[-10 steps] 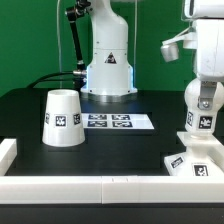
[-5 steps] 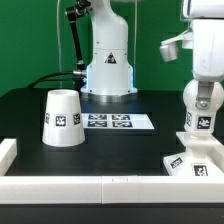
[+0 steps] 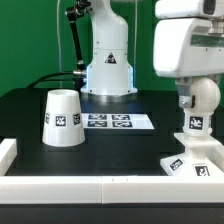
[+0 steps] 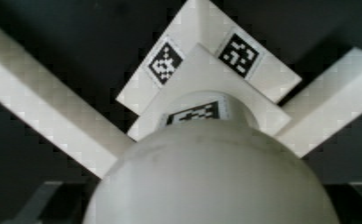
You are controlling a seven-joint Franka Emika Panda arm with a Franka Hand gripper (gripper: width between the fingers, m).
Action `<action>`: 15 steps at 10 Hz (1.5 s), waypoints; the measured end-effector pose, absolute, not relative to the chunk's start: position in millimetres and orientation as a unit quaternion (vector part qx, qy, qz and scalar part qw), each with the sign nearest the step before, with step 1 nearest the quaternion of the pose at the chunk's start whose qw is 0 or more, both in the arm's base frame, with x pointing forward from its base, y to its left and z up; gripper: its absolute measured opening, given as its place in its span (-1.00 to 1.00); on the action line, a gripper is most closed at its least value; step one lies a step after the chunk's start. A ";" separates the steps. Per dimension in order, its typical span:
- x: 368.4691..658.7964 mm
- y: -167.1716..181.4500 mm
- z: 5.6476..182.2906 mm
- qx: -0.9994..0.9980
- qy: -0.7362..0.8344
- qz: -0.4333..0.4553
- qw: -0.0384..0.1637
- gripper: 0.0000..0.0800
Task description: Assemble lamp
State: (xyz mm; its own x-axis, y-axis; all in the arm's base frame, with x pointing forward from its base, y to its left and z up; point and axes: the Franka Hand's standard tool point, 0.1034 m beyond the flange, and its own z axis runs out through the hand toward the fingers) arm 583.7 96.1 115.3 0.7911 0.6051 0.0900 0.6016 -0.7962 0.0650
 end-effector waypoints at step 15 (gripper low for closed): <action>581.6 101.6 113.0 0.949 -0.312 0.034 -0.036 0.44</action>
Offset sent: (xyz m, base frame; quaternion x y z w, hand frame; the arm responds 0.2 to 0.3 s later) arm 0.0000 0.0000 0.0000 0.0000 0.0000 0.1296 0.9916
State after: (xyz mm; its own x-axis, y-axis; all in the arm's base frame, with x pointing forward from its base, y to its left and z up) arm 581.6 101.6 113.0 0.8033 -0.5942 0.0414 -0.5893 -0.8030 -0.0889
